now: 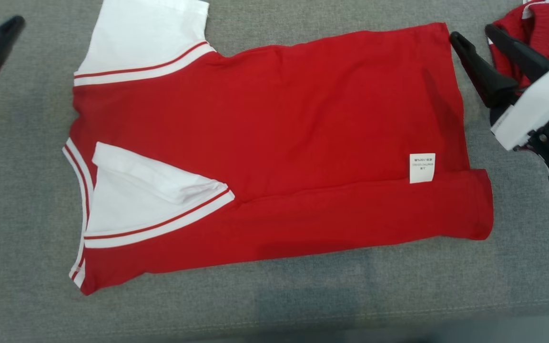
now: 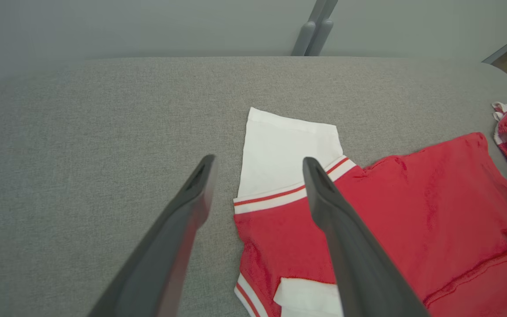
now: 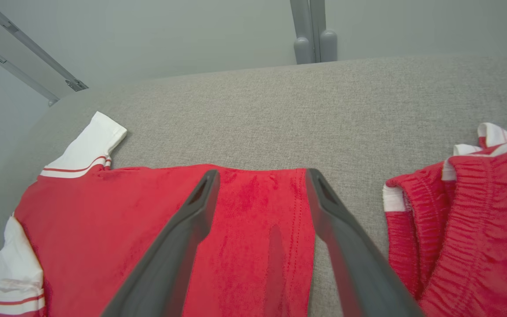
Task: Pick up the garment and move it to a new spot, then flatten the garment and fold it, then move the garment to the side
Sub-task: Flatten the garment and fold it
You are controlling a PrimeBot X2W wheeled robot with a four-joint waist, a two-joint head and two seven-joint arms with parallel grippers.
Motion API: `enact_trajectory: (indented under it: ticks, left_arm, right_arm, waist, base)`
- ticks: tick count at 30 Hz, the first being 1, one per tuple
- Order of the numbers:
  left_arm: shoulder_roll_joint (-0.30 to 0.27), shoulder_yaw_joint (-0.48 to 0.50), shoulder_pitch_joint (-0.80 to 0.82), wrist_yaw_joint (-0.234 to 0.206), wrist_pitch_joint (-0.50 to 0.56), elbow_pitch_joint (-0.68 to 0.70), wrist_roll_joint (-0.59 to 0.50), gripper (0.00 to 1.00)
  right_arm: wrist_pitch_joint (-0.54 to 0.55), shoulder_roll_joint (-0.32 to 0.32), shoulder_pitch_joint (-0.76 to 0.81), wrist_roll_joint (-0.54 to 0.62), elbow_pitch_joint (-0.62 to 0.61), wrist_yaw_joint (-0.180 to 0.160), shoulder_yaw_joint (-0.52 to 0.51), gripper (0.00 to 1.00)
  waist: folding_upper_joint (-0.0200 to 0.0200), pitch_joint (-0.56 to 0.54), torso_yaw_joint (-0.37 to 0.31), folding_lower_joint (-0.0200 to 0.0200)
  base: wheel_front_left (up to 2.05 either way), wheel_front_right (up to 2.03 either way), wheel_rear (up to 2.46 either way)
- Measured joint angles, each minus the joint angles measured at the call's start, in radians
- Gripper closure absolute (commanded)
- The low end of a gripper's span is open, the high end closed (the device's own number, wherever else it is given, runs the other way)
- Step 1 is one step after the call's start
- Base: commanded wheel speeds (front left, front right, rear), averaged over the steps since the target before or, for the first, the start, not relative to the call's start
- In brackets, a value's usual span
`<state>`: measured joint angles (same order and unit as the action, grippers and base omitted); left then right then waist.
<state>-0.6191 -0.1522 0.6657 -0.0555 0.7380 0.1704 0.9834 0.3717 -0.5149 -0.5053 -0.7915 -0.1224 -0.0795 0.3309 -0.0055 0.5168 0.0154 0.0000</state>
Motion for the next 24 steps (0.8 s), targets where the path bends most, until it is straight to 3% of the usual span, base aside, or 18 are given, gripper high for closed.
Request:
enact_trajectory:
  ticks: [13,19,24]
  left_arm:
    - [-0.086,-0.029,0.264,-0.008,0.121,-0.049,-0.063,0.00]
    - [-0.095,-0.067,0.316,-0.006,0.143,-0.107,-0.099,0.00]
    - [-0.124,-0.108,0.317,0.024,0.143,-0.182,-0.167,0.00]
  right_arm:
    - [-0.006,0.143,-0.228,0.022,0.062,0.053,0.093,0.00]
    - [-0.047,0.182,-0.274,0.030,0.116,0.083,0.107,0.00]
    - [-0.089,0.219,-0.286,0.052,0.167,0.112,0.131,0.00]
  waist:
    - [0.0000,0.140,-0.116,0.0000]
    - [0.0000,0.202,-0.190,0.0000]
    - [0.0000,0.241,-0.252,0.0001]
  base:
    - [0.00,0.00,0.00]
    - [0.00,0.00,0.00]
    - [0.00,0.00,0.00]
